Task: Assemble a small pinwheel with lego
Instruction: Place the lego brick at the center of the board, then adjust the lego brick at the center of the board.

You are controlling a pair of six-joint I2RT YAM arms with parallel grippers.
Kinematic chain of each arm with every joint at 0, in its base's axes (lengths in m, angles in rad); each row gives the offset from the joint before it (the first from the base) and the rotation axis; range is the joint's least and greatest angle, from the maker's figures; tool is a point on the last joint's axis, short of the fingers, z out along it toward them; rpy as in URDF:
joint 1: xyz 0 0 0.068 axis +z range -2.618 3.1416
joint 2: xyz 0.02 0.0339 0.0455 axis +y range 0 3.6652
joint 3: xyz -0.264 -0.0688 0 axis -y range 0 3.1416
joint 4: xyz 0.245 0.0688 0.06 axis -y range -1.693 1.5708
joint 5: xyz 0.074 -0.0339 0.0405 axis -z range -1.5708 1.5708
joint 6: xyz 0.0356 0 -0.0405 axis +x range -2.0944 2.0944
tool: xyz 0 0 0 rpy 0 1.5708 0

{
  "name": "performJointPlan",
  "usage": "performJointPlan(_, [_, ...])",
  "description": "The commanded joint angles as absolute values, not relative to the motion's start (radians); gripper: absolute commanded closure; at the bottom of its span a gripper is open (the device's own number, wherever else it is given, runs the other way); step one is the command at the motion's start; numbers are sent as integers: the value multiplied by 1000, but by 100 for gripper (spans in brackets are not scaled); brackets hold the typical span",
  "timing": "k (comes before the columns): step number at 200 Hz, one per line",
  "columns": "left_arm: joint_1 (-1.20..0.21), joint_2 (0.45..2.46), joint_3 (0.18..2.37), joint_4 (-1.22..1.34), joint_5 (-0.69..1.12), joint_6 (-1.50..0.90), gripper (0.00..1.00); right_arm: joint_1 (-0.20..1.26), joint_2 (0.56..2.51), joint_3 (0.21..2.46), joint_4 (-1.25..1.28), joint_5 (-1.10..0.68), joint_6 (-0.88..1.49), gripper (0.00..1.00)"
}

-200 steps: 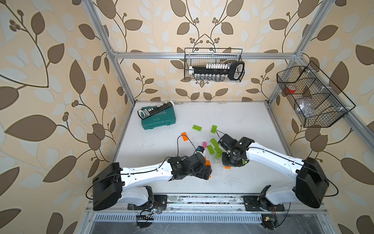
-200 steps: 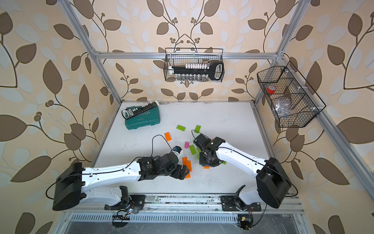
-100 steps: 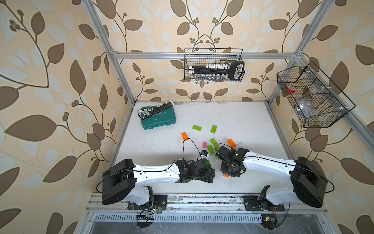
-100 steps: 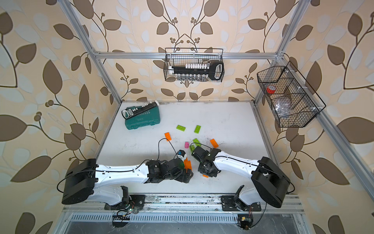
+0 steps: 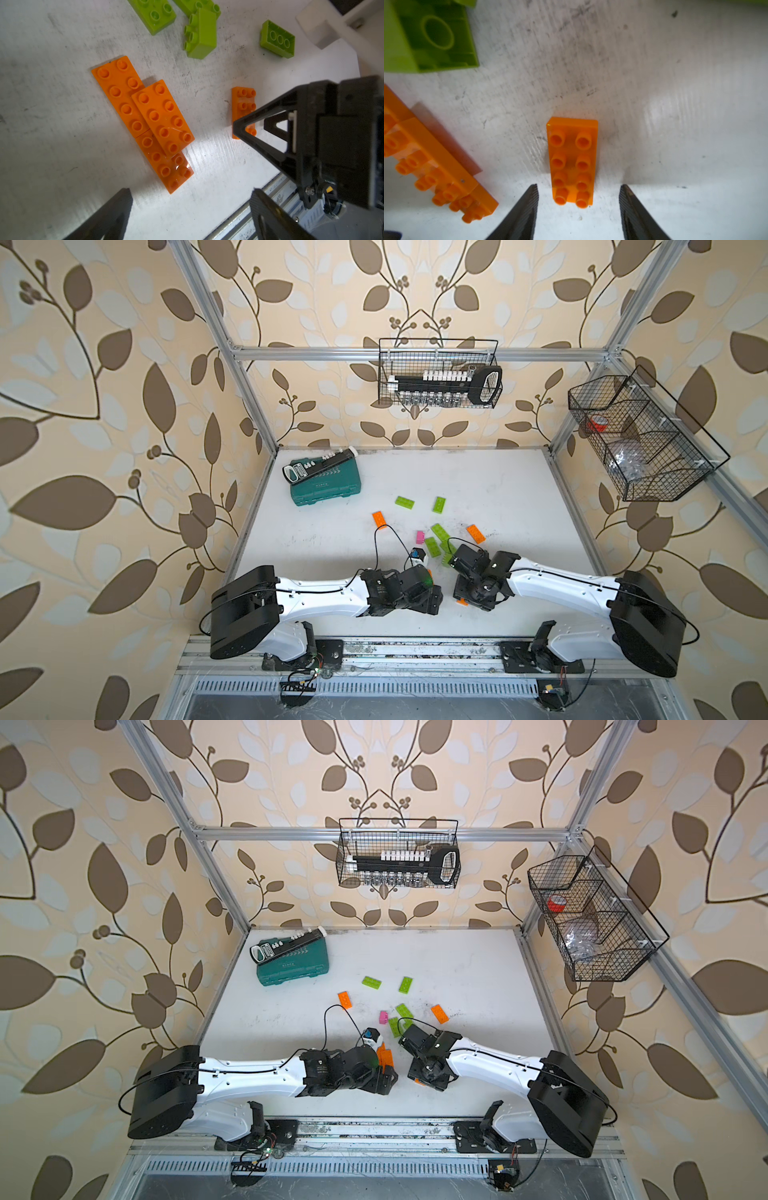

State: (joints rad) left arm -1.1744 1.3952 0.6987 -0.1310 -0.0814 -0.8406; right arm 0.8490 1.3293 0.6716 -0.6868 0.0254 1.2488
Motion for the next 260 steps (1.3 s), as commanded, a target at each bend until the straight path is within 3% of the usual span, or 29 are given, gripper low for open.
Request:
performJointPlan(1, [-1134, 1353, 657, -83, -57, -881, 8, 856, 1321, 639, -659, -16, 1235, 41])
performJointPlan(125, [-942, 1224, 570, -94, 49, -873, 9, 832, 1449, 691, -473, -100, 1082, 48])
performJointPlan(180, [-890, 1232, 558, -39, 115, -895, 11, 838, 1369, 772, -695, -41, 993, 50])
performJointPlan(223, [-856, 1343, 599, 90, 219, -910, 18, 846, 1436, 888, -854, 34, 986, 73])
performJointPlan(260, [-797, 1407, 632, 160, 294, -908, 25, 852, 1512, 948, -831, 38, 1010, 82])
